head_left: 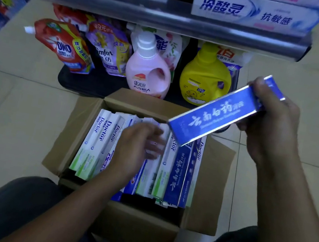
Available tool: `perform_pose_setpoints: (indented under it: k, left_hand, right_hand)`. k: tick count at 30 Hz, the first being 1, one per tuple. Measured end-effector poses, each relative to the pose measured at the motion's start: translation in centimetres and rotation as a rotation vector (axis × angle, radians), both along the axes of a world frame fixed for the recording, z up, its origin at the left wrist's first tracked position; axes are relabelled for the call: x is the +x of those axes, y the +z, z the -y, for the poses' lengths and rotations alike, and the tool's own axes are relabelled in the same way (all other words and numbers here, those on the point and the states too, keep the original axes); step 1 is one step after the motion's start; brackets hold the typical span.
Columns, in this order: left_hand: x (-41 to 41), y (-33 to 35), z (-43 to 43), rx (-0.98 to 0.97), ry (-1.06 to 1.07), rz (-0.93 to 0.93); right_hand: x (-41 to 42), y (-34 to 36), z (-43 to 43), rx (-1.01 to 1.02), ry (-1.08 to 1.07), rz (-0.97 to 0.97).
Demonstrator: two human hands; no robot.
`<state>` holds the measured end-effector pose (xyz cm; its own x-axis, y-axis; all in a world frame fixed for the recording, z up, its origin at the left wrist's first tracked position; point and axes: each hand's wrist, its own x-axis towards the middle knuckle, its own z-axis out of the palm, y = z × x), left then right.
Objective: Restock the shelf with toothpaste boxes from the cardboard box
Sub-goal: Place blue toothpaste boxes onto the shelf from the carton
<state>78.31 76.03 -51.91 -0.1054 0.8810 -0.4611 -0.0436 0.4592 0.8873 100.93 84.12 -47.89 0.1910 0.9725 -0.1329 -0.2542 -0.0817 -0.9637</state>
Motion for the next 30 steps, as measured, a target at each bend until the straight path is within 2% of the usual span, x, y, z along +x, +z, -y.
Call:
perform_pose_setpoints:
  k: [1,4,5,6,8,11,14,18,21,25,30]
  left_hand:
    - [-0.1,-0.8,1.0,-0.005,-0.081,-0.186]
    - [1.1,-2.9,4.2,-0.023,-0.546,-0.722]
    - [1.9,-3.4,4.9,-0.024,-0.639,-0.86]
    - [2.8,-3.7,5.3,-0.025,-0.694,-0.958]
    - [4.2,-4.5,5.8,-0.034,-0.756,-1.036]
    - [4.5,-5.1,5.5,-0.085,-0.72,-0.929]
    - [3.0,-4.9,5.1,-0.128,-0.581,-0.615]
    - [-0.3,-3.3,3.9,0.109,-0.206,-0.393]
    - [-2.2,-1.6,2.9,0.271,-0.031,-0.226]
    - [-3.6,1.9,1.8,0.418,0.033,-0.27]
    - [-6.1,10.4,0.4,0.443,0.13,-0.293]
  right_hand:
    - [0.4,0.2,-0.2,0.008,-0.032,-0.029]
    - [0.5,0.2,-0.6,0.006,-0.089,-0.036]
    - [0.3,0.1,-0.7,-0.001,-0.098,-0.027]
    - [0.0,0.1,-0.8,-0.009,-0.105,-0.025]
    - [-0.5,0.0,-0.8,-0.023,-0.11,-0.026]
    - [-0.9,-0.3,-1.0,-0.026,-0.103,0.002]
    - [-1.2,-0.4,-1.1,-0.012,-0.088,0.006]
    - [-1.9,0.1,-1.0,0.002,-0.079,0.007]
    - [-2.7,0.6,-0.6,-0.026,-0.1,0.009]
    - [-3.9,3.1,0.3,-0.06,-0.114,-0.005]
    - [-5.0,11.7,1.9,-0.07,-0.058,-0.006]
